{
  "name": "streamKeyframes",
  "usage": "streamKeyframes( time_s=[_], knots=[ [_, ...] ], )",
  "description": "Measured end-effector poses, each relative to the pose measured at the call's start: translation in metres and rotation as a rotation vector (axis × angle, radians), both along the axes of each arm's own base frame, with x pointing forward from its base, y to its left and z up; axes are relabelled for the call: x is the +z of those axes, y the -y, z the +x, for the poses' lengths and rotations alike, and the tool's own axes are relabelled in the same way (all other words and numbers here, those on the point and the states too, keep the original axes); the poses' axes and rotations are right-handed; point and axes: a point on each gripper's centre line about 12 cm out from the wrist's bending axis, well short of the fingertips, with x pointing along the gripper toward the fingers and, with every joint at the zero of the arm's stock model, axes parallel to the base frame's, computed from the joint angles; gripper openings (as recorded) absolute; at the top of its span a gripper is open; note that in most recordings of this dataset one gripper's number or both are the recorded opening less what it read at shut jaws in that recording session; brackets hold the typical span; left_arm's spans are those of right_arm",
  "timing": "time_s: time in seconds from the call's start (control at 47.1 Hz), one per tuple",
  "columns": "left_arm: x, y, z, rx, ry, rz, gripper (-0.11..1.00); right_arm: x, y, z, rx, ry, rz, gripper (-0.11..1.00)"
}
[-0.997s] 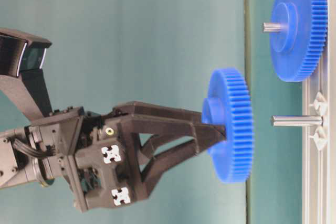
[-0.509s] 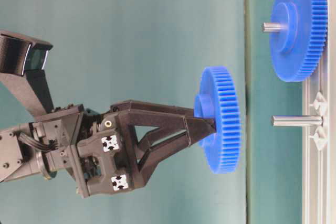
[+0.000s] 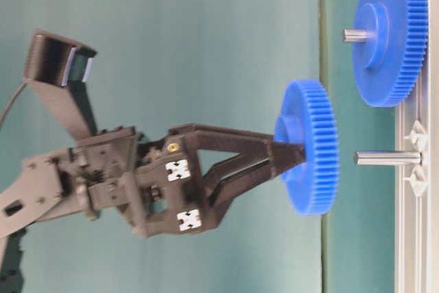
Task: Find the location of the shaft and insert the small gear.
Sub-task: 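Carry the gear to the empty shaft on the rail, upright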
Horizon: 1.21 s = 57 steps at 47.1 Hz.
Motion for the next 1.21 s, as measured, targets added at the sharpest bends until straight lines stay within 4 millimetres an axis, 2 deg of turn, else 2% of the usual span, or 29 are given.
streamKeyframes(
  time_s=[0.318,1.209],
  knots=[
    [-0.024,-0.001,-0.004,-0.001,-0.051,-0.001,0.64,-0.001,0.0,0.0,0.002,-0.009,-0.001,0.01],
    [-0.036,-0.005,-0.003,0.004,-0.009,0.001,0.64,-0.001,0.0,0.0,0.001,-0.009,-0.001,0.01]
  ],
)
